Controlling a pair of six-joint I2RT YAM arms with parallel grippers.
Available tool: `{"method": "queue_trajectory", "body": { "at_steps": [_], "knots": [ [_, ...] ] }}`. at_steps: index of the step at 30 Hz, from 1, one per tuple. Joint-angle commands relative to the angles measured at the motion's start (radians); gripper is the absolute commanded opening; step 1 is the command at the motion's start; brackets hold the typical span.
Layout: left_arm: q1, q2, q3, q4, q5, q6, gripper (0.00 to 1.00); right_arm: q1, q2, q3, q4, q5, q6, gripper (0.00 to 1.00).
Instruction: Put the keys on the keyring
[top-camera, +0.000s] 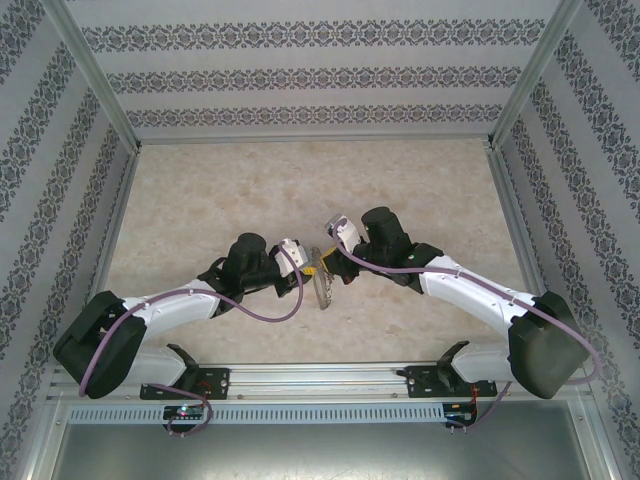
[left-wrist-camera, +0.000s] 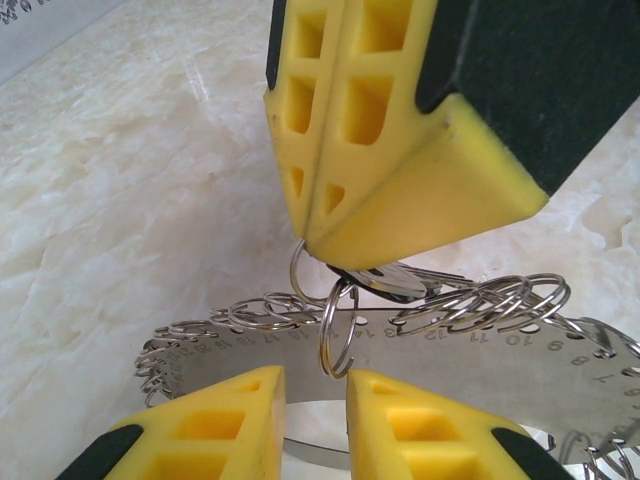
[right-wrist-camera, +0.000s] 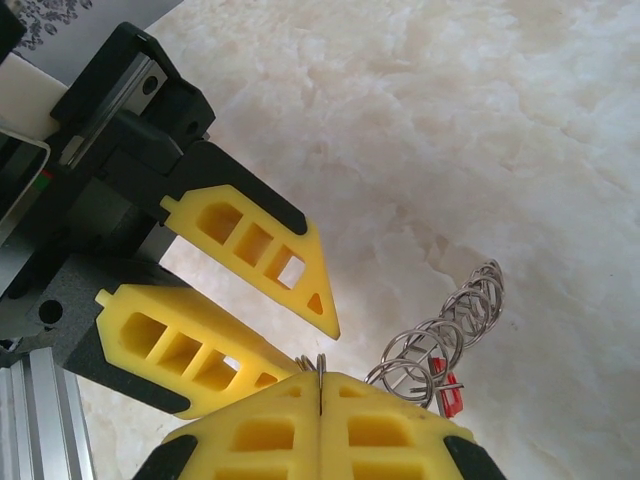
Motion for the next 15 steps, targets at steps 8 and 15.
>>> {"method": "queue_trajectory", "body": {
  "at_steps": [8, 15],
  "knots": [
    [-0.007, -0.002, 0.026, 0.004, 0.025, -0.003, 0.23, 0.009, -0.007, 0.022, -0.006, 0.006, -0.022, 0.00],
    [-0.007, 0.011, 0.042, -0.009, 0.035, 0.003, 0.24, 0.008, -0.006, 0.022, -0.006, 0.000, -0.020, 0.00]
  ]
}}
